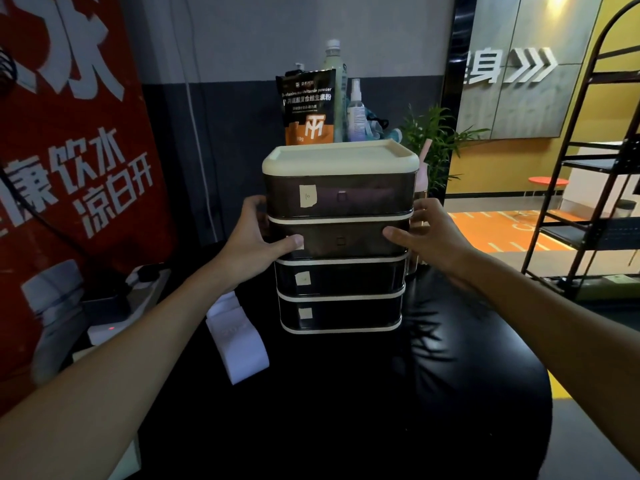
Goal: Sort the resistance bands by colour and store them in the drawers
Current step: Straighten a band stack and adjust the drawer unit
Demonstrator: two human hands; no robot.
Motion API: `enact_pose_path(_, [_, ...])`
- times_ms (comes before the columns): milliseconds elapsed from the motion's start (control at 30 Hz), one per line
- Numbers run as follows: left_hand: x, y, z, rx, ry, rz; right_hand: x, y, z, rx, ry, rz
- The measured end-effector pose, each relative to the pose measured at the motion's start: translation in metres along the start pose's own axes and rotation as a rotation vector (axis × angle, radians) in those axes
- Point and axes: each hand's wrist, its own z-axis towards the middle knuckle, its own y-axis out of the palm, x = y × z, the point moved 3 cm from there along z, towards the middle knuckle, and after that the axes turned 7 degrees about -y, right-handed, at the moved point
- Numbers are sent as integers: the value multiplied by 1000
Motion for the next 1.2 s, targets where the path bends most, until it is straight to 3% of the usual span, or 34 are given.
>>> enact_pose_path(200, [2,0,0,10,3,41,-2,4,-3,28,9,-70])
enact_pose_path(567, [-27,-43,-28,-142,-72,278,-4,32,-56,83,-96,-82])
enact_pose_path(700, [-39,-67,-41,-190,-123,359,-16,79,-95,-75,-154,-142])
enact_pose_path(933, [-81,-97,-40,-312,-183,606,-16,178,-155,-523,-306,-206])
enact_pose_path(1100, [-108,-101,-33,-386,-334,711,-17,197,-163,-650,-501,-470])
enact_pose_path(1200, [-118,-96,-26,-427,-386,729,-15,201,-164,-711,-488,-511])
